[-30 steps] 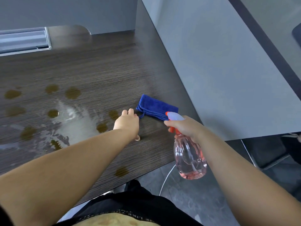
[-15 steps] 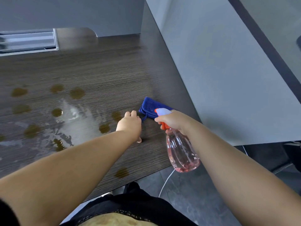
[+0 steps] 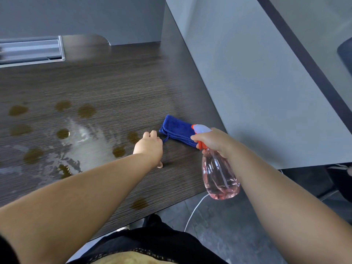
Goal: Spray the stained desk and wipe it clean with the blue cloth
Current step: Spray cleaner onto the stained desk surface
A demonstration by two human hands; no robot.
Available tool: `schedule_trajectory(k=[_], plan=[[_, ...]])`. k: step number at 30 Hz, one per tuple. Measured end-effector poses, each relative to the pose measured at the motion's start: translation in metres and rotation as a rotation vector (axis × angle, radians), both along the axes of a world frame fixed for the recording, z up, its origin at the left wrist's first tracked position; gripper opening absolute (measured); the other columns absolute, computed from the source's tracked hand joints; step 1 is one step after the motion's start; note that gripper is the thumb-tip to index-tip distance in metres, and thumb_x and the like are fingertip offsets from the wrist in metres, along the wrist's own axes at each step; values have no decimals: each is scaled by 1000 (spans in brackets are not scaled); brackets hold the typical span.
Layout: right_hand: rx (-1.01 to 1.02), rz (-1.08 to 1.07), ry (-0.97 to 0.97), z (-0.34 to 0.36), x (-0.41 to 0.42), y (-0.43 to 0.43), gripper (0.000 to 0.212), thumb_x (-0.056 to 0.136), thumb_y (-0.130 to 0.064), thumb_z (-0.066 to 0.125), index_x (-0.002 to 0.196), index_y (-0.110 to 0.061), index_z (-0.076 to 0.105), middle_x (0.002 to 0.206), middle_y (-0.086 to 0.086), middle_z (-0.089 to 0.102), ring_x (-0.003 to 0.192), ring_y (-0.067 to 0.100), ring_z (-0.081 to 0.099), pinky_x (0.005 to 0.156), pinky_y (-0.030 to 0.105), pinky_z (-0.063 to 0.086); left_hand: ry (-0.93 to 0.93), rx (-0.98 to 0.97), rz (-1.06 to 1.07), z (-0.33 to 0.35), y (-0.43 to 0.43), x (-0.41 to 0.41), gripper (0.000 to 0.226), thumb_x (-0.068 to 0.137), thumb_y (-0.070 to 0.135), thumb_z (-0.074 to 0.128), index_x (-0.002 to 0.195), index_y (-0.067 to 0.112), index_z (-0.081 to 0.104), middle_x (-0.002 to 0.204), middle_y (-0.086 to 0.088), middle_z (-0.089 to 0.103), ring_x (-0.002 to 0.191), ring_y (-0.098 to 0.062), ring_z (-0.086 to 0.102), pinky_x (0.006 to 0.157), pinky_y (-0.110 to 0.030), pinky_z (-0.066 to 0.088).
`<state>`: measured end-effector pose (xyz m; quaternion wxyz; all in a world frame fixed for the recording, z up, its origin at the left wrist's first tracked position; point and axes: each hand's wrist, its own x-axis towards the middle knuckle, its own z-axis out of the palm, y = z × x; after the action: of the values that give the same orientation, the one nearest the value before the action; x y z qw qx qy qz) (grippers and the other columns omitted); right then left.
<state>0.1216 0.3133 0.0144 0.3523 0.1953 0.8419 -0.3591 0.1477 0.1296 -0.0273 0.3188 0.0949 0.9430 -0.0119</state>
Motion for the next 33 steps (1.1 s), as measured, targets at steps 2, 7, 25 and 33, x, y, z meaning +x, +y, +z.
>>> schedule_trajectory(k=[2,7,25,33], plan=[[-24,-12,11,0,-3,-3,38,79,-29,59,107,-4,57,78,10,62,69,20,53,72,38,47,4,-6,-7,0,0,0,84,74,50,72,137,8,36,132,-7,33,124,-25,34,87,-32,49],[-39,-53,31,0,-1,6,39,82,-25,58,116,-6,55,80,11,60,68,19,53,70,38,47,-6,1,14,0,1,0,80,73,47,74,134,8,39,130,-7,33,122,-24,34,79,-32,49],[-46,-85,-95,-5,28,38,40,84,-31,63,120,-15,58,80,6,63,58,13,55,39,14,39,4,18,37,13,-9,-41,21,90,19,52,109,13,60,104,-2,53,84,-23,54,53,-29,35],[-77,-41,-22,-2,24,38,52,65,-45,65,107,-13,66,82,8,68,56,15,56,61,29,47,103,253,198,15,3,-69,54,91,30,56,138,13,35,137,-10,36,125,-31,39,88,-43,44]])
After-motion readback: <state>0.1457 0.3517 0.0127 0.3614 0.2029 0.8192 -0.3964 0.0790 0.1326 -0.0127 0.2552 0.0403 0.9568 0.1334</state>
